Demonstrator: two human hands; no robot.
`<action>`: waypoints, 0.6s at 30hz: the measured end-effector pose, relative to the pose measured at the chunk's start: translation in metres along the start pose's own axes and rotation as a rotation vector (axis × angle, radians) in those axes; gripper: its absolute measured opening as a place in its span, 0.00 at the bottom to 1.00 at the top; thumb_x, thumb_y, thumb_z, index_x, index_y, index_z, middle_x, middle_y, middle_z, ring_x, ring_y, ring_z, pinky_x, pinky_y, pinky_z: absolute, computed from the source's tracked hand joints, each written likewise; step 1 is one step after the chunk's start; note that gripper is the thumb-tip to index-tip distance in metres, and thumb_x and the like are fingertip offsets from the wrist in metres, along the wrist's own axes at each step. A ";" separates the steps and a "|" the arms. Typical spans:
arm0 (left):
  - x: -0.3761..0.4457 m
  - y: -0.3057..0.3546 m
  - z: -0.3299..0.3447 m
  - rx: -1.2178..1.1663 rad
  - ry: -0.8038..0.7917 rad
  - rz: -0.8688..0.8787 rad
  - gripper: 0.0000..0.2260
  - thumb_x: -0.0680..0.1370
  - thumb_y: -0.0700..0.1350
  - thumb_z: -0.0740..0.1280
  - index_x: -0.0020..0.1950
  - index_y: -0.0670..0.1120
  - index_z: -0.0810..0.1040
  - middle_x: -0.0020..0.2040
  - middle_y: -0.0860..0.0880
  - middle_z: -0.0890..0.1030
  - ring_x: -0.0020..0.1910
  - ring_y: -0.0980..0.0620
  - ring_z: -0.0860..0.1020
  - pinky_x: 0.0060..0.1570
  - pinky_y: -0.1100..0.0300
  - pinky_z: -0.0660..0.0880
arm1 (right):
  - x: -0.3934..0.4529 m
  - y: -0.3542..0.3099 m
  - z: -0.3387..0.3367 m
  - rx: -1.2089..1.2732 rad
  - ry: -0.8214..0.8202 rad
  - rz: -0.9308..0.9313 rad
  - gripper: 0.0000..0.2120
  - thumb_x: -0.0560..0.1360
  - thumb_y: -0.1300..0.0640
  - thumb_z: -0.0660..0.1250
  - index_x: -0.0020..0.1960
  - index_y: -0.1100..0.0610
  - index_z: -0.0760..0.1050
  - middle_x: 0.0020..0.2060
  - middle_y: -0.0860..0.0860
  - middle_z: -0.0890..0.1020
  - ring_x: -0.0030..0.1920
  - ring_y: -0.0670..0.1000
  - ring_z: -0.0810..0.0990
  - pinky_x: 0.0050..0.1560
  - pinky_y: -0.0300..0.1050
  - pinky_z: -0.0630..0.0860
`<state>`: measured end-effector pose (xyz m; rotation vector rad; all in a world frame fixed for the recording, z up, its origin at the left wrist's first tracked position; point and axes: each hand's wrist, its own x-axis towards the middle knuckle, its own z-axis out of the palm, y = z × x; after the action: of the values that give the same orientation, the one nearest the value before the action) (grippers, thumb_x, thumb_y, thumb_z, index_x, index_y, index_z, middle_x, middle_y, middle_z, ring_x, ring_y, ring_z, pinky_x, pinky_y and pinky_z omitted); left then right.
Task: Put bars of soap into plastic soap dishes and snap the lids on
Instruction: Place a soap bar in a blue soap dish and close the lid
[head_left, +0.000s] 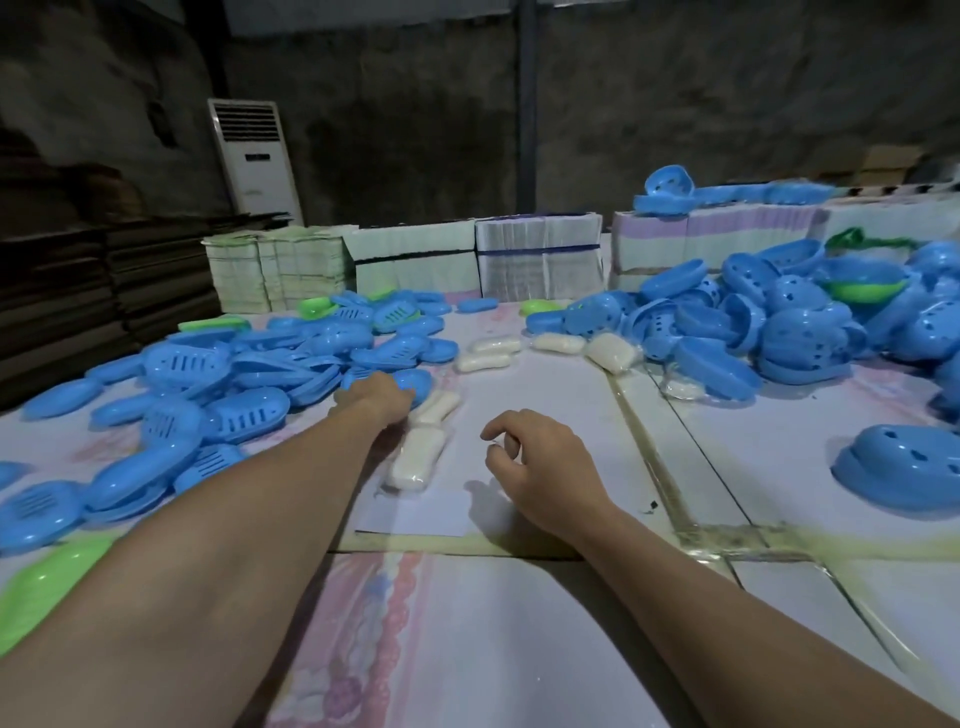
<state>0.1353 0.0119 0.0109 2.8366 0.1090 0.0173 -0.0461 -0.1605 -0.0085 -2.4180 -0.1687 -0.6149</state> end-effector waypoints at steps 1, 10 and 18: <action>-0.001 0.000 -0.001 -0.033 0.008 -0.010 0.24 0.81 0.59 0.62 0.70 0.44 0.73 0.70 0.40 0.75 0.68 0.38 0.73 0.65 0.48 0.71 | 0.000 0.000 0.000 -0.005 0.001 -0.006 0.10 0.76 0.55 0.62 0.54 0.49 0.78 0.40 0.47 0.77 0.46 0.49 0.74 0.49 0.45 0.72; -0.026 0.004 -0.012 -0.564 0.311 0.050 0.09 0.68 0.40 0.76 0.33 0.48 0.78 0.34 0.50 0.81 0.45 0.44 0.83 0.43 0.56 0.77 | 0.000 0.003 0.002 -0.024 0.010 -0.021 0.09 0.76 0.55 0.62 0.53 0.50 0.79 0.40 0.47 0.77 0.46 0.48 0.74 0.49 0.44 0.72; -0.107 0.022 -0.018 -1.522 -0.041 -0.033 0.13 0.75 0.28 0.67 0.53 0.44 0.72 0.49 0.38 0.78 0.39 0.44 0.80 0.29 0.56 0.81 | 0.002 0.000 -0.002 0.103 0.097 0.042 0.05 0.77 0.53 0.64 0.48 0.50 0.79 0.37 0.48 0.78 0.41 0.49 0.74 0.47 0.48 0.73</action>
<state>0.0300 -0.0118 0.0347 1.3138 0.0759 0.0209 -0.0450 -0.1618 -0.0061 -2.2816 -0.1064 -0.6864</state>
